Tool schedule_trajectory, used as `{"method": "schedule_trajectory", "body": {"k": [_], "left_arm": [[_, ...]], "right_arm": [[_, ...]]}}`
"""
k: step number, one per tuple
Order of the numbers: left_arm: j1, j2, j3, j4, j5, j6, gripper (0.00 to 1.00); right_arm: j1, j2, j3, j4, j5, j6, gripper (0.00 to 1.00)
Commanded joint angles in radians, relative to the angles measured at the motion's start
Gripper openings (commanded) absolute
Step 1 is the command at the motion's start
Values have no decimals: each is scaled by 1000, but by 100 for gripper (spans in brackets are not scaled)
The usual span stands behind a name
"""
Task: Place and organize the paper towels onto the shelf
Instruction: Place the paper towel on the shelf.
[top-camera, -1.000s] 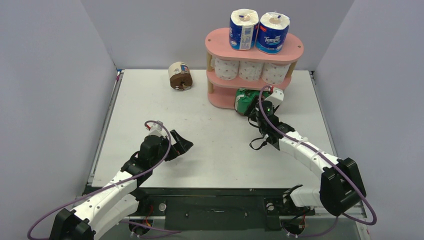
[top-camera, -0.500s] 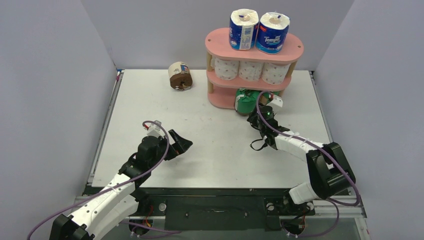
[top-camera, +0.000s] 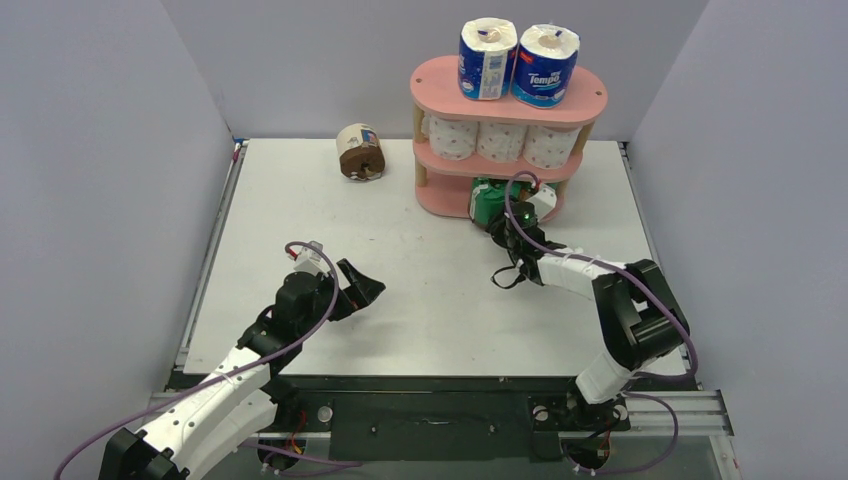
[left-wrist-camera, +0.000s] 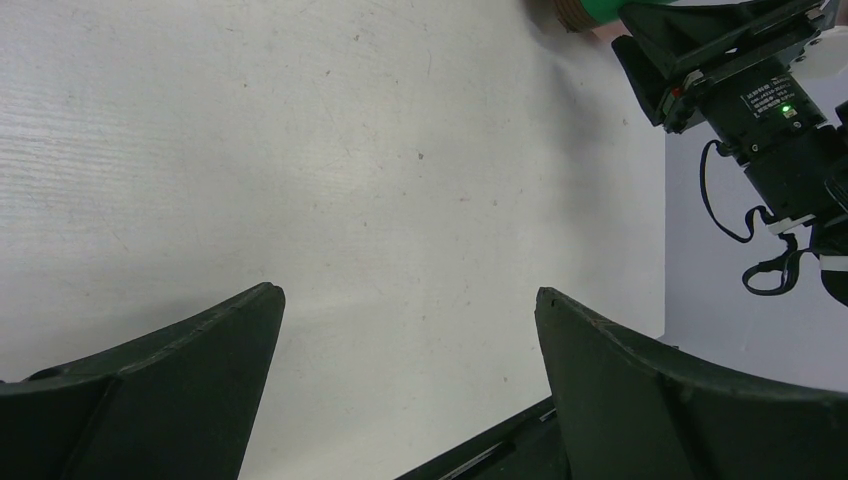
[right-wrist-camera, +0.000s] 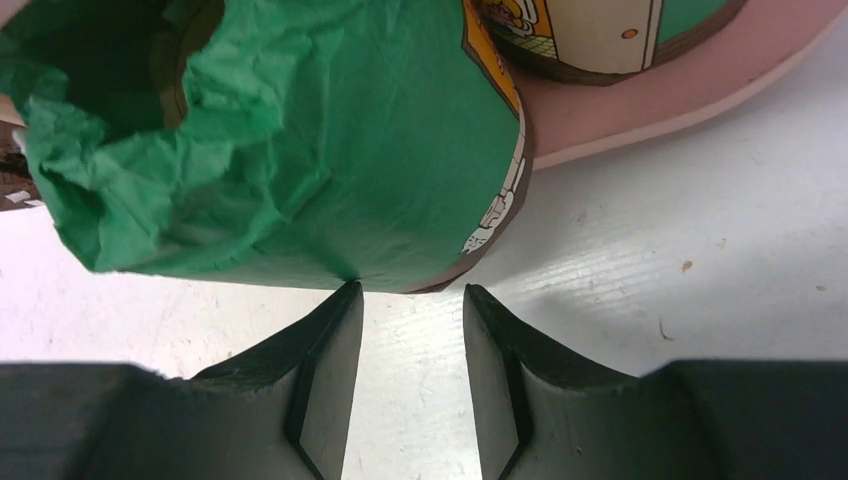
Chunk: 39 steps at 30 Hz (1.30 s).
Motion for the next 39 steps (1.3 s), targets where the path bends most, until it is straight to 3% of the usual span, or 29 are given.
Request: {"method": "schedule_trajectory", "body": {"k": [1,39], "left_arm": [[7,-4,14,12,-15,2,97],[8,13,10,11,-16,2,97]], "right_arm": [[1,18,64,57,26,48,38],[-31,165,222,41,72,113,37]]}}
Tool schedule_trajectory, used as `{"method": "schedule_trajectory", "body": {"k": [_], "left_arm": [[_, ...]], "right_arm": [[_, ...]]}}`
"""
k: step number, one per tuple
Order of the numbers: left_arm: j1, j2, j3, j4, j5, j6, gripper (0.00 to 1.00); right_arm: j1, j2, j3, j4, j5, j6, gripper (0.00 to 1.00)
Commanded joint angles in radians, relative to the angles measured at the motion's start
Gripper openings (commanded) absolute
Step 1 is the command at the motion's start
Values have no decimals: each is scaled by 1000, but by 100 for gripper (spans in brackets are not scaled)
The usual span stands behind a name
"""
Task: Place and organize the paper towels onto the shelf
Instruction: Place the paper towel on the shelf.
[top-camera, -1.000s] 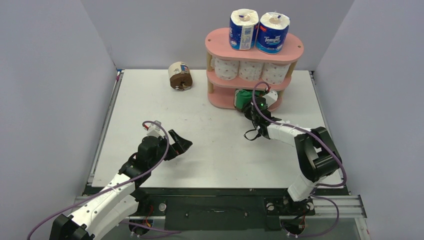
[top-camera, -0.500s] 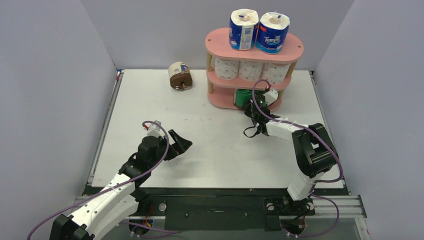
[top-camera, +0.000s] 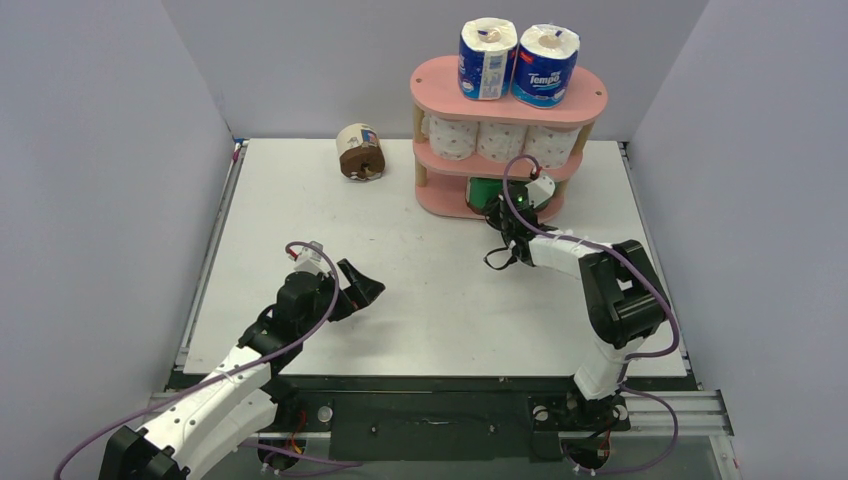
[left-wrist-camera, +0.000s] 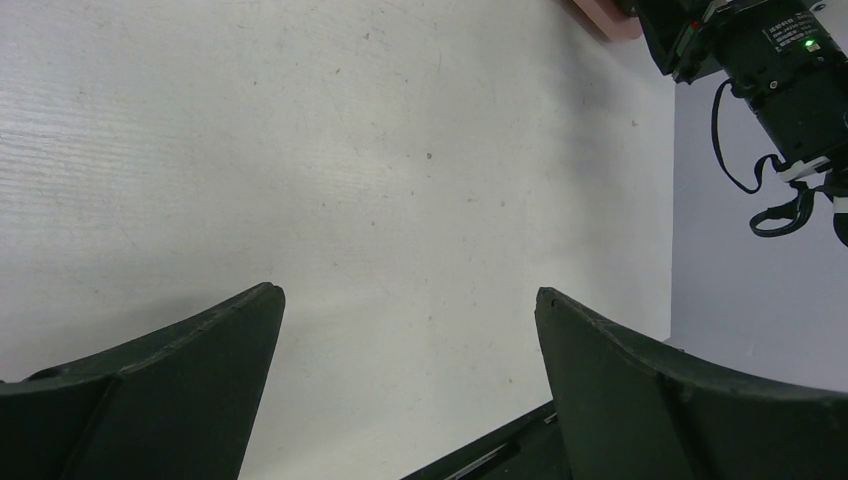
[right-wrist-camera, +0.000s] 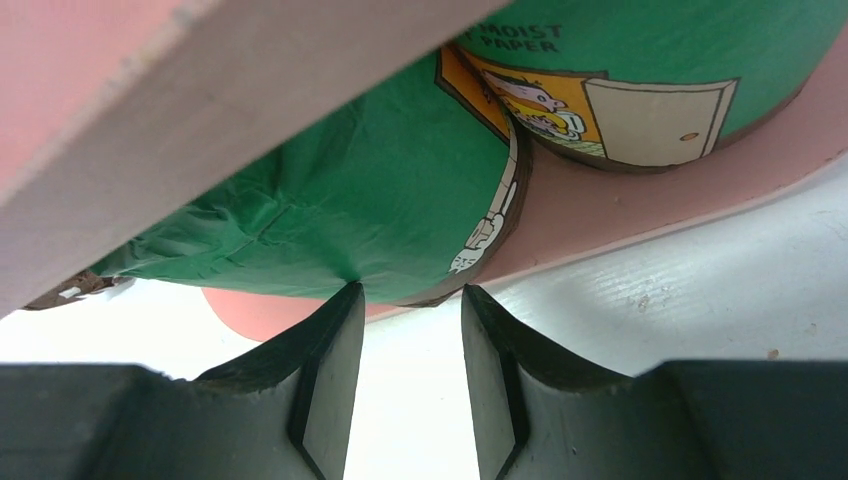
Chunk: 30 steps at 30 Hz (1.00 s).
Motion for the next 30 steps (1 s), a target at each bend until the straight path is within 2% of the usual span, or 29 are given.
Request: {"method": "schedule_trajectory", "body": {"k": [1,30], "left_arm": [[7,8,10,17,-9,2,97],[7,43,12,39,-5,1,97]], "right_arm": [[-10,14,52,40,35,12,37],[-8,18,71,43,21,13,37]]}}
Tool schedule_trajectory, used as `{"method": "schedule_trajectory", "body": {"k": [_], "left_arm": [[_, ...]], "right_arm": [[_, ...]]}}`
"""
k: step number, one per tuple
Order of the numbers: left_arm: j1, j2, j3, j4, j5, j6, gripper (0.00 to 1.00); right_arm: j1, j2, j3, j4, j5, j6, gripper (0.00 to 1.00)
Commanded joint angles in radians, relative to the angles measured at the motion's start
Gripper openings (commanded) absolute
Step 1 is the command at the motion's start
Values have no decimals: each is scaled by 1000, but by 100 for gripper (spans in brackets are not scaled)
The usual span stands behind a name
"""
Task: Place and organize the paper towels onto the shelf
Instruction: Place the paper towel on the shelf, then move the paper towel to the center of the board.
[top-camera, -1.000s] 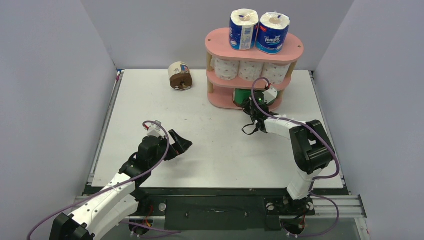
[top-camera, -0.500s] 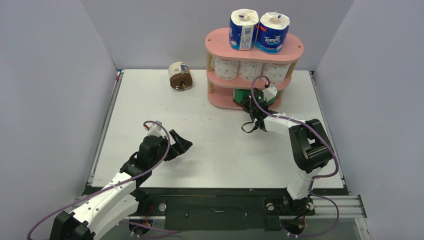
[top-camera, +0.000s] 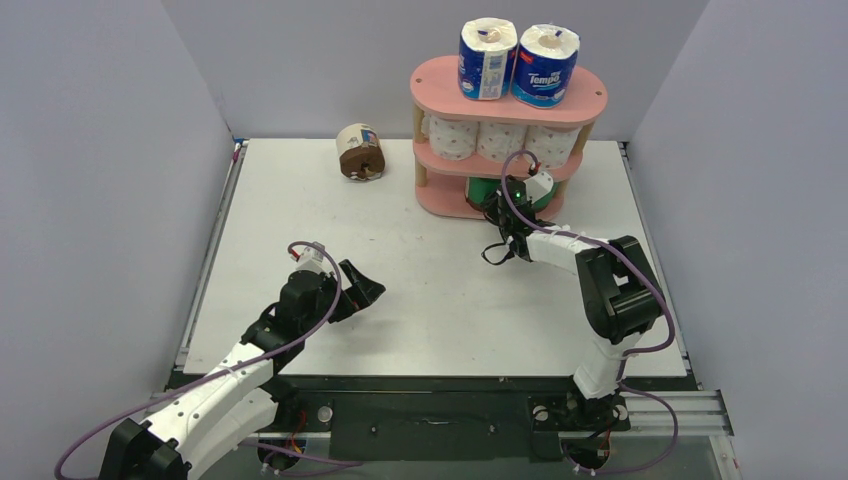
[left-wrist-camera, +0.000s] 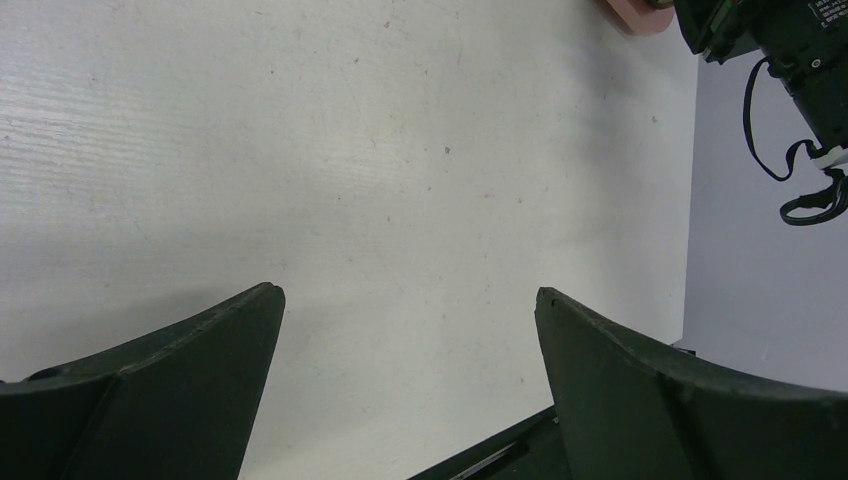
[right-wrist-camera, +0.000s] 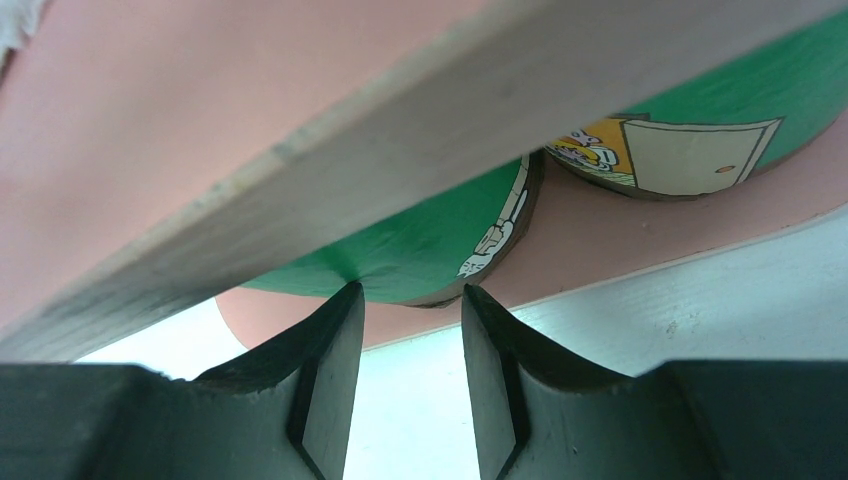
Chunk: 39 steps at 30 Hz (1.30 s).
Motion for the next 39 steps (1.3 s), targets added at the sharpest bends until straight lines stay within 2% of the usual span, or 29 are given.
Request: {"method": "schedule_trajectory", "body": {"k": [1,13,19,25,31,39], "left_arm": [[5,1,12,38,-4,0,97],[5,-10,16,23,-13,2,97],[5,-23,28,-3,-19,2,97],[6,-24,46,-19,-22,-2,97],[17,18,113,-57,-22,-8,97],[77,109,266,-101,-73,-11,97]], "right_arm": [[-8,-21,15,40,11,-1,38],[21,-155,-65,-1,-49,-34,40],[65,-246,-109,-75,-50,-80,47],[122,-409,-196,-132,-18,-143,51],[207,-561,-312,-220,66,-217,53],[229,-636,-388,-329,90,-138,55]]}}
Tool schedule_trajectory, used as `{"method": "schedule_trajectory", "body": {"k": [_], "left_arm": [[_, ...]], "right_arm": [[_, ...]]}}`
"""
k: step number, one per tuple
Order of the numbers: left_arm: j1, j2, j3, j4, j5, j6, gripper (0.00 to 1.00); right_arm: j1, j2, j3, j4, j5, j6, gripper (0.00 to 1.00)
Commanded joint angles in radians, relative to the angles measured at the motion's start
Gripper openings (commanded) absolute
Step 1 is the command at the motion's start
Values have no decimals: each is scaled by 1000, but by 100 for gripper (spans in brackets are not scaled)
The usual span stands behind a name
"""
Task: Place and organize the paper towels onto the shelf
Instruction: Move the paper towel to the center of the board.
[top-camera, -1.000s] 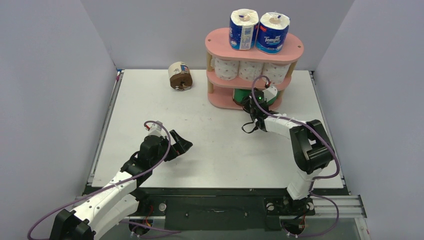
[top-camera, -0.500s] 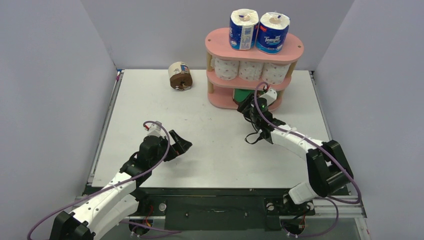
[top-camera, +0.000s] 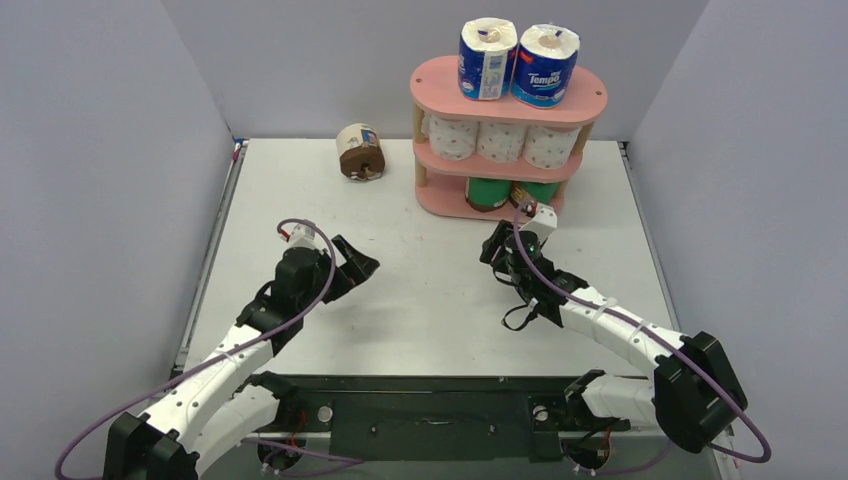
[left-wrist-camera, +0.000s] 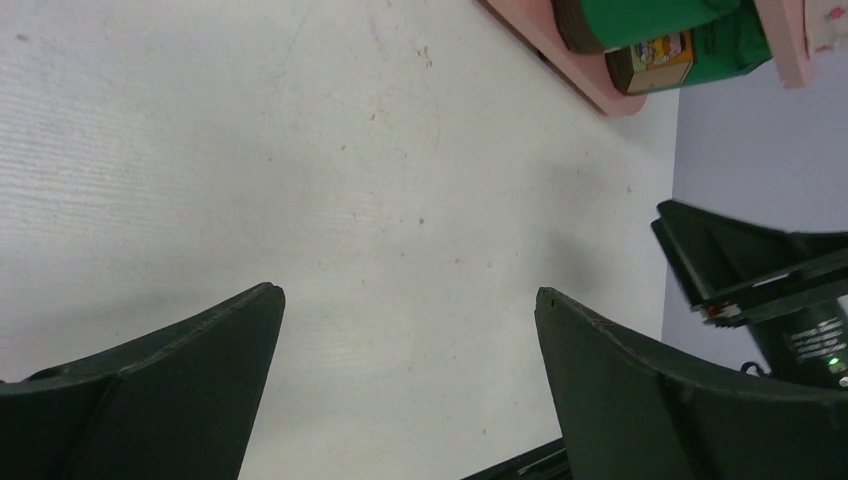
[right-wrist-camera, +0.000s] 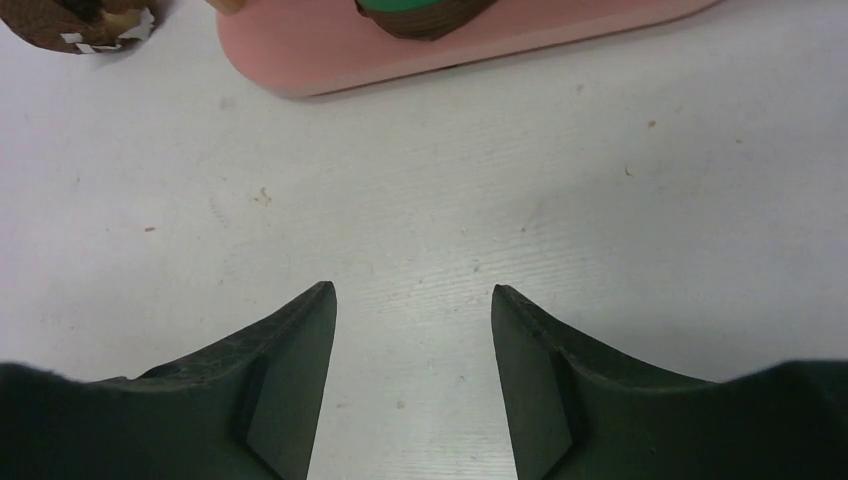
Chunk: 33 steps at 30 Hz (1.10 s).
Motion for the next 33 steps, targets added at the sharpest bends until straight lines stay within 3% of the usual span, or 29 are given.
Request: {"method": "schedule_trajectory", "body": {"k": [1,5,12,19,26,29,33], "left_arm": [[53,59,131,-22,-36,-12,97],[144,138,216,-45,-57,-29,97],[371,361,308,160,89,-100,97],[402,635,441,357,70,-141,97],[405,887,657,414,75,-120,97],[406,1010,720,491,103,-181,97],[393,1143,729,727,118,-343,97]], "right_arm": [[11,-49,-38,-59,43,34,55],[15,-111,-95,-53,16,33,56],[101,-190,-120,-96,91,-42,57],[114,-184,-139,-86,37,-37,56],[115,-199,-157,-80,16,-51,55],[113,-205,-159,-74,15,-55,55],[114,-214,-153,-75,18,-62,55]]}}
